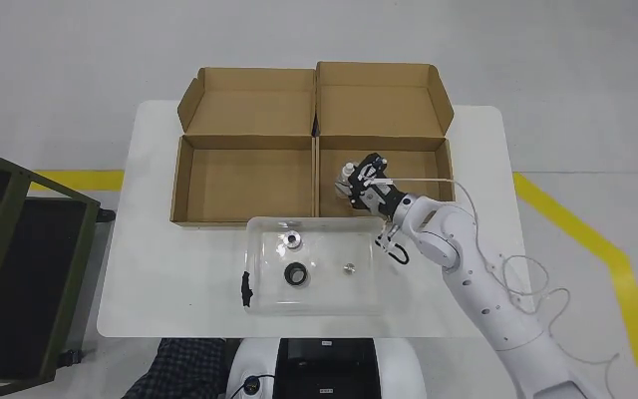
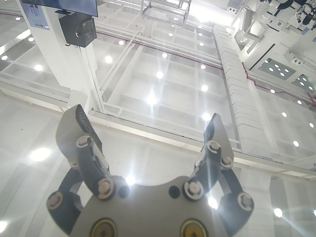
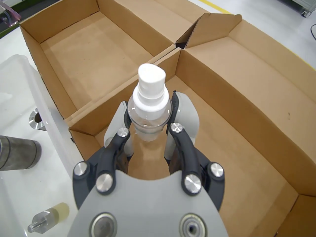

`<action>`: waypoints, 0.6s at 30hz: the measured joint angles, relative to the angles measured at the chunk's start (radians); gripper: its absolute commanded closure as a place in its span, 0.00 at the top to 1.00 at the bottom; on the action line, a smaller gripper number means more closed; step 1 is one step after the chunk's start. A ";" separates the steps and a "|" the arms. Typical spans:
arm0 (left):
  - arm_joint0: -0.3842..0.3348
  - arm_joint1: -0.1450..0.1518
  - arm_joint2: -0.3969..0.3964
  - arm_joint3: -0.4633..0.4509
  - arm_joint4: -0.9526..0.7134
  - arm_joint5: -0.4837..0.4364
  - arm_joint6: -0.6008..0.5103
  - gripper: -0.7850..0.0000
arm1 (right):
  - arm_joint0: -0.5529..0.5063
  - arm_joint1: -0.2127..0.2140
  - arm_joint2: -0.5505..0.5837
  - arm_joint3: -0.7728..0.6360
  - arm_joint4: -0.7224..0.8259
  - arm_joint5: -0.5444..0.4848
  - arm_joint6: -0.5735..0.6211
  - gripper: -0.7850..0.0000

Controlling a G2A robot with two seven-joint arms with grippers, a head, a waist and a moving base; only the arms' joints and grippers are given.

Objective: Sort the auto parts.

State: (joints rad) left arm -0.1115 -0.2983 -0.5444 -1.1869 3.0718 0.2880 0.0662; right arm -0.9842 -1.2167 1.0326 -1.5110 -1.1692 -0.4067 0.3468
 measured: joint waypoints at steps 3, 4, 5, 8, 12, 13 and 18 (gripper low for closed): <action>0.000 0.000 0.000 0.000 0.000 0.000 0.000 1.00 | 0.010 -0.004 -0.007 0.013 0.015 0.005 0.016 0.00; 0.000 0.000 0.000 0.000 0.000 0.000 0.000 1.00 | 0.013 -0.005 -0.009 0.016 0.019 0.005 0.020 0.00; 0.000 0.000 0.000 0.000 0.000 0.000 0.000 1.00 | 0.015 -0.006 -0.011 0.019 0.021 0.004 0.024 0.00; 0.000 0.000 0.000 0.000 0.000 0.000 0.000 1.00 | 0.024 -0.010 -0.018 0.030 0.024 0.004 0.033 0.00; 0.000 0.000 0.000 0.000 0.000 0.000 0.000 1.00 | 0.028 -0.012 -0.025 0.035 0.008 0.012 0.032 0.13; 0.000 0.000 0.000 0.000 0.000 0.000 0.000 1.00 | 0.027 -0.013 -0.026 0.035 0.002 0.014 0.032 0.22; 0.000 0.000 0.000 0.000 0.000 0.000 0.000 1.00 | 0.019 -0.014 -0.028 0.034 -0.008 0.021 0.037 0.44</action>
State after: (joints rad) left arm -0.1115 -0.2983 -0.5444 -1.1869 3.0718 0.2880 0.0662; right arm -0.9656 -1.2307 1.0042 -1.4767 -1.1775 -0.3860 0.3833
